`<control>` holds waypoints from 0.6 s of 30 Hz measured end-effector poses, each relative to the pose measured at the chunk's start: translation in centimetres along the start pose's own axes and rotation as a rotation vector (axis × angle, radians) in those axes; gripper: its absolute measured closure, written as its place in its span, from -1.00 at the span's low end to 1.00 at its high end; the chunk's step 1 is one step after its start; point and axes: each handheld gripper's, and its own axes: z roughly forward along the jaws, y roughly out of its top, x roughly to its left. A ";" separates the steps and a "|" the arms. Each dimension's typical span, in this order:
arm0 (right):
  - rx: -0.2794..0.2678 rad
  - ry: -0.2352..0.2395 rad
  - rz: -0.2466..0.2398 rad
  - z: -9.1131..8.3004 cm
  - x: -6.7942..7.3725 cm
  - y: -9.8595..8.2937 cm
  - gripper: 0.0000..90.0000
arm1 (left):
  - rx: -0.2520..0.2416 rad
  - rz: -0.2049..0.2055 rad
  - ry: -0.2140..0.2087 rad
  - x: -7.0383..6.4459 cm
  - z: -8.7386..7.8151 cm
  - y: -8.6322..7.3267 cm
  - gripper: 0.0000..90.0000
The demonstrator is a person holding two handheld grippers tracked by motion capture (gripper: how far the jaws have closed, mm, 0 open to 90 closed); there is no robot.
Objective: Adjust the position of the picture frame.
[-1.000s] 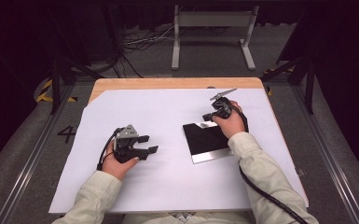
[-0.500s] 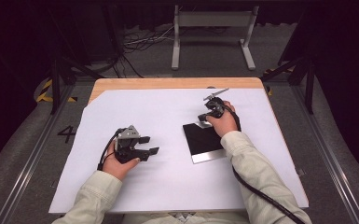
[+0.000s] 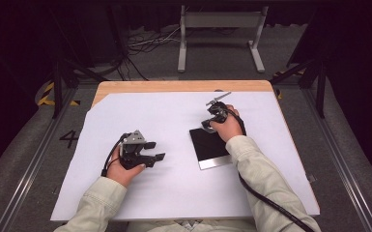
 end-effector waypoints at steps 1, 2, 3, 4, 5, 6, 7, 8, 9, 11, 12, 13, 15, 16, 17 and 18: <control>0.008 0.003 -0.008 0.0 0.2 0.0 1.00 | 0.000 0.003 0.001 0.0 0.0 0.0 -0.17; 0.015 0.003 -0.020 0.1 0.4 0.1 1.00 | 0.000 0.005 0.001 0.0 0.0 0.0 -0.17; 0.026 0.009 -0.034 0.2 0.7 0.1 1.00 | 0.000 0.006 0.001 0.0 0.0 0.0 -0.17; 0.031 0.007 -0.040 0.2 0.8 0.2 1.00 | 0.002 0.005 0.000 0.0 0.0 0.0 -0.17; 0.034 0.008 -0.049 0.2 1.0 0.2 1.00 | 0.000 0.005 0.001 0.0 0.0 0.0 -0.17; 0.042 0.017 -0.050 0.2 1.2 0.2 1.00 | 0.000 0.004 0.001 0.0 0.0 0.0 -0.17; 0.044 0.022 -0.054 0.2 1.3 0.2 1.00 | 0.001 -0.001 0.000 0.0 0.0 0.0 -0.17; 0.049 0.028 -0.061 0.2 1.4 0.2 1.00 | 0.001 0.003 0.001 0.0 0.0 0.0 -0.17; 0.057 0.039 -0.060 0.2 1.6 0.2 1.00 | 0.002 0.011 0.008 0.1 0.0 0.0 -0.17; 0.081 0.062 -0.069 0.2 1.9 0.2 1.00 | 0.004 0.011 0.010 0.1 0.0 0.0 -0.17; 0.095 0.064 -0.076 0.2 2.1 0.3 1.00 | 0.003 0.014 0.011 0.1 0.0 0.1 -0.17; 0.106 0.068 -0.088 0.2 2.3 0.3 1.00 | 0.002 0.016 0.010 0.1 0.0 0.1 -0.17; 0.131 0.077 -0.116 0.1 2.8 0.4 1.00 | -0.003 0.009 0.005 0.0 -0.1 0.1 -0.16; 0.141 0.079 -0.123 0.1 3.1 0.4 1.00 | -0.006 0.005 0.006 0.0 -0.1 0.1 -0.16; 0.151 0.082 -0.132 0.1 3.4 0.5 1.00 | -0.005 0.004 0.010 0.0 -0.1 0.1 -0.16; 0.161 0.093 -0.143 0.1 3.6 0.4 1.00 | -0.005 0.002 0.009 0.0 -0.2 0.1 -0.16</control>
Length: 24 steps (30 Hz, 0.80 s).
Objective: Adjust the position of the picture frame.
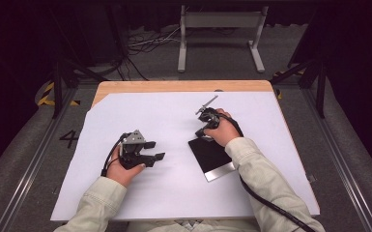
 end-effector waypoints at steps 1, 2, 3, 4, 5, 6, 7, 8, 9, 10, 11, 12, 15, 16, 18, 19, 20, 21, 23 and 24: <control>0.010 0.001 -0.010 0.0 0.2 0.0 1.00 | -0.001 -0.002 0.000 0.0 0.0 0.0 -0.16; 0.016 0.006 -0.021 0.0 0.5 0.0 1.00 | 0.000 0.006 0.004 0.0 0.0 0.0 -0.16; 0.022 0.014 -0.032 0.1 0.8 0.0 1.00 | 0.000 0.010 0.007 0.1 0.0 0.0 -0.16; 0.030 0.015 -0.041 0.1 1.1 0.0 1.00 | -0.003 0.003 0.003 0.0 0.0 0.0 -0.16; 0.037 0.025 -0.051 0.1 1.4 0.0 1.00 | -0.003 0.006 0.003 0.0 0.1 0.0 -0.16; 0.044 0.027 -0.061 0.1 1.7 0.0 1.00 | 0.000 0.005 0.003 0.0 0.1 0.0 -0.16; 0.049 0.030 -0.068 0.1 1.9 0.0 1.00 | -0.001 0.007 0.005 0.0 0.1 0.0 -0.16; 0.059 0.037 -0.078 0.1 2.3 -0.1 1.00 | -0.003 0.004 0.005 0.0 0.1 0.0 -0.16; 0.063 0.044 -0.084 0.1 2.5 -0.1 1.00 | -0.006 0.004 0.004 0.0 0.0 0.1 -0.16; 0.070 0.048 -0.093 0.2 2.8 -0.1 1.00 | -0.007 0.003 0.006 0.0 0.0 0.1 -0.16; 0.076 0.050 -0.104 0.2 3.1 -0.1 1.00 | -0.007 0.003 0.006 0.0 0.0 0.1 -0.16; 0.085 0.060 -0.110 0.2 3.5 -0.1 1.00 | -0.007 0.005 0.006 0.0 0.0 0.1 -0.16; 0.099 0.076 -0.132 0.2 4.2 -0.3 1.00 | -0.006 0.002 0.005 0.0 0.0 0.1 -0.16; 0.103 0.082 -0.138 0.2 4.5 -0.3 1.00 | -0.006 0.001 0.005 0.0 0.0 0.1 -0.16; 0.113 0.093 -0.160 0.2 5.1 -0.5 1.00 | -0.007 -0.002 0.005 0.0 0.0 0.1 -0.16; 0.116 0.098 -0.166 0.2 5.4 -0.6 1.00 | -0.007 0.002 0.005 0.0 0.0 0.1 -0.16; 0.120 0.103 -0.180 0.2 5.6 -0.7 1.00 | -0.007 0.002 0.005 0.0 0.0 0.1 -0.16; 0.124 0.110 -0.193 0.2 6.0 -0.8 1.00 | -0.007 0.001 0.005 0.0 0.0 0.1 -0.16; 0.132 0.122 -0.210 0.2 6.5 -1.0 1.00 | -0.007 0.000 0.005 0.0 0.0 0.1 -0.16; 0.135 0.124 -0.218 0.2 6.7 -1.1 1.00 | -0.006 0.002 0.005 0.0 0.0 0.1 -0.16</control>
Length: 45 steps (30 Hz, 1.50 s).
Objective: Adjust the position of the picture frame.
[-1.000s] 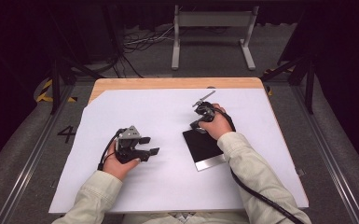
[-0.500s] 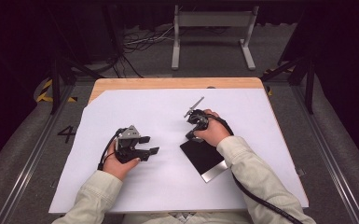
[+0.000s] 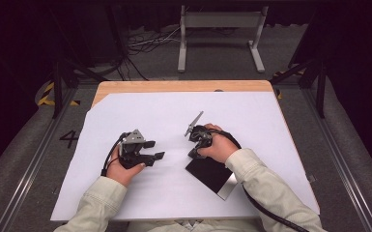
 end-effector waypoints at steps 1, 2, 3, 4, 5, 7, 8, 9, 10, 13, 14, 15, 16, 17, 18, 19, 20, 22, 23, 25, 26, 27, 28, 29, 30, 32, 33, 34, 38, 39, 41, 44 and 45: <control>0.004 0.005 -0.010 0.0 0.3 0.0 1.00 | 0.000 -0.002 0.001 0.0 0.0 0.0 -0.16; 0.010 0.010 -0.022 0.0 0.6 -0.1 1.00 | 0.001 0.000 0.000 0.0 0.0 0.0 -0.16; 0.011 0.012 -0.028 0.1 0.8 -0.1 1.00 | 0.001 -0.001 0.000 0.0 0.0 0.0 -0.16; 0.012 0.010 -0.033 0.1 1.0 -0.1 1.00 | 0.001 -0.001 0.000 0.0 0.0 0.0 -0.16; 0.009 0.005 -0.038 0.1 1.1 -0.2 1.00 | 0.002 0.003 0.003 0.0 0.0 0.0 -0.16; -0.018 0.003 -0.036 0.1 1.1 -0.3 1.00 | 0.002 0.002 0.004 0.0 0.0 0.0 -0.16; -0.038 -0.003 -0.038 0.0 1.1 -0.4 1.00 | 0.002 0.001 0.003 0.0 0.1 0.0 -0.16; -0.063 -0.016 -0.033 -0.1 1.2 -0.4 1.00 | 0.002 0.000 0.003 0.0 0.1 0.0 -0.16; -0.082 -0.026 -0.027 -0.2 1.3 -0.4 1.00 | 0.002 -0.002 0.003 0.0 0.1 0.0 -0.16; -0.127 -0.036 -0.028 -0.8 1.6 -0.4 1.00 | 0.003 0.002 0.001 0.0 0.1 0.0 -0.16; -0.139 -0.039 -0.028 -1.1 1.7 -0.6 1.00 | 0.004 0.000 0.000 0.0 0.1 0.0 -0.16; -0.149 -0.039 -0.026 -1.3 1.7 -0.7 1.00 | 0.004 0.000 0.001 0.0 0.1 0.0 -0.16; -0.154 -0.042 -0.022 -1.4 1.8 -0.9 1.00 | 0.004 -0.003 -0.002 0.0 0.1 0.0 -0.16; -0.164 -0.044 -0.020 -1.6 1.8 -1.1 1.00 | 0.003 0.002 -0.001 0.0 0.1 0.0 -0.16; -0.178 -0.048 -0.015 -1.9 1.8 -1.5 1.00 | 0.004 0.006 -0.001 0.0 0.1 0.0 -0.16; -0.188 -0.050 -0.011 -2.0 1.8 -1.7 1.00 | 0.003 0.002 -0.003 0.0 0.1 0.0 -0.16; -0.204 -0.055 -0.013 -2.2 1.7 -2.1 1.00 | 0.001 -0.001 -0.002 0.0 0.1 0.0 -0.16; -0.237 -0.058 0.009 -2.7 1.6 -3.1 1.00 | 0.003 0.001 -0.001 0.0 0.1 0.0 -0.16; -0.246 -0.061 0.013 -2.9 1.5 -3.4 1.00 | 0.004 0.002 -0.001 0.0 0.2 0.0 -0.16; -0.277 -0.069 0.029 -3.4 1.4 -4.4 1.00 | 0.003 0.002 -0.001 -0.1 0.2 0.0 -0.15; -0.296 -0.076 0.038 -3.8 1.3 -5.0 1.00 | 0.005 0.003 -0.002 -0.1 0.2 0.0 -0.15; -0.309 -0.078 0.046 -4.0 1.3 -5.3 1.00 | 0.005 0.007 -0.003 -0.1 0.2 0.0 -0.14; -0.322 -0.086 0.051 -4.4 1.3 -5.8 1.00 | 0.004 0.005 -0.002 -0.1 0.2 0.0 -0.14; -0.335 -0.091 0.055 -4.7 1.3 -6.3 1.00 | 0.004 0.004 -0.002 -0.1 0.1 0.0 -0.14; -0.343 -0.096 0.060 -5.0 1.3 -6.9 1.00 | 0.001 0.004 -0.004 -0.1 0.2 0.0 -0.13; -0.353 -0.105 0.067 -5.5 1.2 -7.5 1.00 | 0.003 0.006 -0.008 -0.1 0.2 0.0 -0.11; -0.362 -0.110 0.071 -5.9 1.2 -8.2 1.00 | 0.002 0.010 -0.013 -0.1 0.2 0.0 -0.11; -0.369 -0.119 0.076 -6.2 1.2 -8.8 1.00 | 0.002 0.016 -0.018 -0.1 0.2 0.0 -0.08; -0.385 -0.146 0.102 -7.1 1.0 -11.1 1.00 | -0.016 0.009 -0.042 -0.2 0.1 0.0 0.07; -0.385 -0.155 0.108 -7.3 0.9 -11.8 1.00 | -0.018 0.008 -0.044 -0.2 0.1 0.0 0.10; -0.386 -0.162 0.122 -7.6 0.7 -12.7 1.00 | -0.018 0.008 -0.049 -0.2 0.1 0.0 0.13; -0.383 -0.175 0.144 -8.0 0.5 -14.0 1.00 | -0.010 0.018 -0.042 -0.3 0.2 0.0 0.12; -0.382 -0.177 0.146 -8.1 0.4 -14.3 1.00 | -0.005 0.029 -0.040 -0.4 0.3 0.0 0.11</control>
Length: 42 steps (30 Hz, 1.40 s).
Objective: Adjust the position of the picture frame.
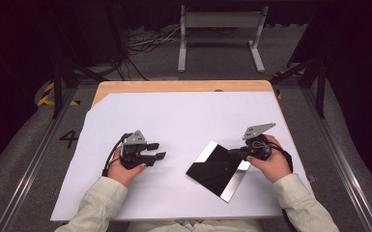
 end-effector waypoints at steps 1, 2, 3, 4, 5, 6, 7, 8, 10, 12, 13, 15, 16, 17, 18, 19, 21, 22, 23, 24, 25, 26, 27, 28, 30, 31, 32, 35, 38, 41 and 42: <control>0.002 -0.005 0.006 -0.2 -0.1 -0.2 1.00 | 0.000 0.011 0.007 -0.1 0.1 0.0 0.11; 0.004 -0.006 0.011 -0.4 -0.1 -0.5 1.00 | 0.003 0.015 0.015 -0.1 0.1 0.0 0.10; 0.004 -0.010 0.010 -0.5 -0.2 -0.6 1.00 | 0.010 0.014 0.024 -0.1 0.1 0.0 0.11; 0.004 -0.012 0.012 -0.6 -0.2 -0.7 1.00 | 0.011 0.002 0.028 -0.1 0.1 0.0 0.12; 0.004 -0.010 0.010 -0.8 -0.2 -0.9 1.00 | 0.014 -0.002 0.037 0.0 0.0 0.1 0.15; 0.007 -0.011 0.011 -0.9 -0.2 -1.0 1.00 | 0.015 -0.004 0.040 0.1 0.0 0.0 0.15; 0.011 -0.012 0.010 -1.0 -0.2 -1.2 1.00 | 0.013 -0.009 0.041 0.1 0.0 0.0 0.15; 0.017 -0.013 0.006 -1.1 -0.2 -1.4 1.00 | 0.013 -0.013 0.042 0.1 0.0 0.0 0.15; 0.025 -0.013 0.000 -1.2 -0.2 -1.7 1.00 | 0.017 -0.012 0.045 0.0 0.0 0.1 0.11; 0.033 -0.011 0.001 -1.3 -0.2 -2.1 1.00 | 0.021 -0.010 0.054 -0.1 0.0 0.1 0.08; 0.036 -0.013 0.002 -1.4 -0.2 -2.2 1.00 | 0.021 -0.002 0.058 -0.1 0.0 0.1 0.06; 0.043 -0.014 0.003 -1.6 -0.2 -2.6 1.00 | 0.017 0.000 0.056 -0.2 0.0 0.2 0.05; 0.044 -0.012 0.003 -1.7 -0.3 -2.7 1.00 | 0.017 -0.001 0.055 -0.2 0.0 0.2 0.06; 0.048 -0.012 0.004 -1.7 -0.3 -2.9 1.00 | 0.016 0.000 0.058 -0.1 0.0 0.2 0.06; 0.055 -0.014 0.002 -1.7 -0.3 -3.0 1.00 | 0.016 0.000 0.059 -0.1 0.0 0.2 0.06; 0.062 -0.015 0.002 -1.7 -0.3 -3.2 1.00 | 0.016 -0.002 0.059 -0.1 0.0 0.2 0.06; 0.073 -0.011 -0.001 -1.7 -0.3 -3.4 1.00 | 0.022 -0.005 0.061 -0.1 -0.1 0.2 0.06; 0.081 -0.010 -0.003 -1.7 -0.3 -3.6 1.00 | 0.024 -0.002 0.058 -0.1 -0.1 0.2 0.06; 0.087 -0.009 -0.008 -1.7 -0.2 -3.7 1.00 | 0.024 -0.002 0.054 -0.1 -0.1 0.2 0.06; 0.092 -0.006 -0.013 -1.8 -0.2 -3.8 1.00 | 0.025 -0.001 0.051 -0.1 -0.1 0.2 0.07; 0.097 -0.003 -0.017 -1.8 -0.1 -3.9 1.00 | 0.027 -0.002 0.045 -0.2 -0.1 0.2 0.08; 0.103 -0.001 -0.020 -1.9 -0.1 -3.9 1.00 | 0.027 -0.005 0.044 -0.2 -0.1 0.2 0.09; 0.106 0.000 -0.023 -1.9 -0.1 -4.0 1.00 | 0.031 -0.004 0.044 -0.2 0.0 0.2 0.10; 0.114 0.007 -0.033 -1.9 -0.1 -4.1 1.00 | 0.036 -0.001 0.041 -0.3 0.0 0.2 0.11; 0.129 0.016 -0.041 -1.9 0.1 -4.2 1.00 | 0.038 0.009 0.041 -0.3 0.1 0.2 0.12; 0.137 0.019 -0.045 -1.8 0.1 -4.3 1.00 | 0.038 0.011 0.040 -0.3 0.1 0.2 0.13; 0.143 0.023 -0.048 -1.8 0.1 -4.3 1.00 | 0.039 0.012 0.036 -0.3 0.1 0.2 0.13; 0.162 0.035 -0.058 -1.6 0.2 -4.6 1.00 | 0.042 0.009 0.028 -0.4 0.1 0.2 0.14; 0.173 0.043 -0.060 -1.5 0.3 -4.7 1.00 | 0.044 0.012 0.024 -0.4 0.1 0.2 0.15; 0.172 0.044 -0.055 -1.5 0.3 -4.8 1.00 | 0.045 0.006 0.019 -0.4 0.1 0.2 0.16; 0.172 0.045 -0.054 -1.5 0.3 -4.8 1.00 | 0.046 0.009 0.017 -0.4 0.1 0.2 0.16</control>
